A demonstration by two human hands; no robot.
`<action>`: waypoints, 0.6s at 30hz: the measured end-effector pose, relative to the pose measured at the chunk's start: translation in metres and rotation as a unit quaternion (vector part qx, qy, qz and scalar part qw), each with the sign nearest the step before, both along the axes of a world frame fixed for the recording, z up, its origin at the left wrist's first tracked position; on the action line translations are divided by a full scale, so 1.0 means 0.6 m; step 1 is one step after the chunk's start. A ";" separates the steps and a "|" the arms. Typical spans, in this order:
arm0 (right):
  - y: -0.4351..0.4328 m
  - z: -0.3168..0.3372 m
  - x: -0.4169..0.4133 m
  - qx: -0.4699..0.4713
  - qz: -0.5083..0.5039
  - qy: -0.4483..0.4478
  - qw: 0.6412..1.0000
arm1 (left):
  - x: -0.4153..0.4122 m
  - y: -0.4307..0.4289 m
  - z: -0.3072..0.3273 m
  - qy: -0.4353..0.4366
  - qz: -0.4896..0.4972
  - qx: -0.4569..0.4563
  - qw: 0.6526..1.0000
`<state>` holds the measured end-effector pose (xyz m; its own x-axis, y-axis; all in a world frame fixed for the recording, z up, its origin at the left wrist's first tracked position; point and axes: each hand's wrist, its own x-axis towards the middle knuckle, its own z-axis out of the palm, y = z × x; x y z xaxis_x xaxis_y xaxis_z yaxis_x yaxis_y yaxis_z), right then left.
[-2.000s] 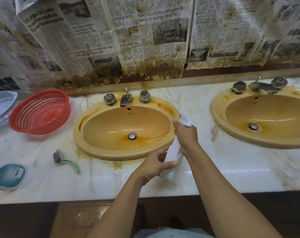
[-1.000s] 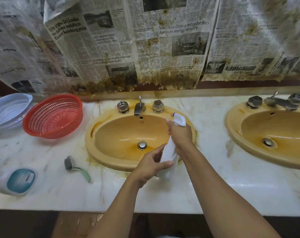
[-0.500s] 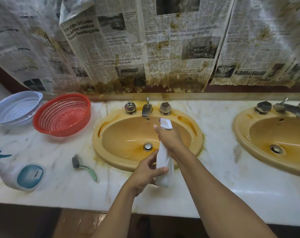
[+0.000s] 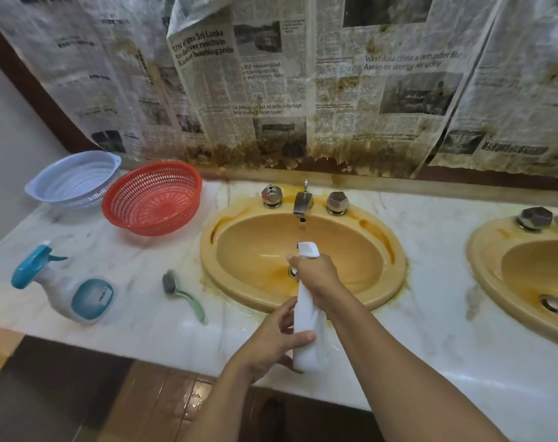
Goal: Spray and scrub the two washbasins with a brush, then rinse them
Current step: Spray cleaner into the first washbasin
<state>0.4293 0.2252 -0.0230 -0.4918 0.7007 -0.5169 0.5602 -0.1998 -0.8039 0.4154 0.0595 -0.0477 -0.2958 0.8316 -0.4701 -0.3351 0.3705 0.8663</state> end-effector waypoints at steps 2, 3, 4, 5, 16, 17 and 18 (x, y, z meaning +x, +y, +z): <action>-0.011 -0.008 -0.007 0.000 0.011 -0.001 1.000 | -0.004 -0.010 -0.002 0.000 0.006 -0.005 1.000; -0.016 -0.007 -0.008 -0.002 0.027 0.013 1.000 | -0.006 -0.014 -0.003 0.004 0.010 -0.006 1.000; -0.019 -0.007 -0.011 -0.011 0.048 0.037 0.998 | -0.010 -0.019 -0.003 0.011 0.017 -0.006 1.000; -0.023 -0.006 -0.014 -0.025 0.072 0.068 0.995 | -0.016 -0.025 -0.005 0.019 0.026 -0.004 0.999; 0.001 0.032 -0.009 0.059 0.201 0.107 0.972 | -0.132 -0.113 0.003 0.258 0.331 0.009 0.908; 0.008 0.030 -0.004 0.083 0.200 0.097 0.972 | -0.141 -0.124 0.008 0.268 0.354 0.013 0.896; 0.015 0.031 0.003 0.107 0.200 0.090 0.970 | -0.150 -0.136 0.012 0.274 0.373 0.014 0.886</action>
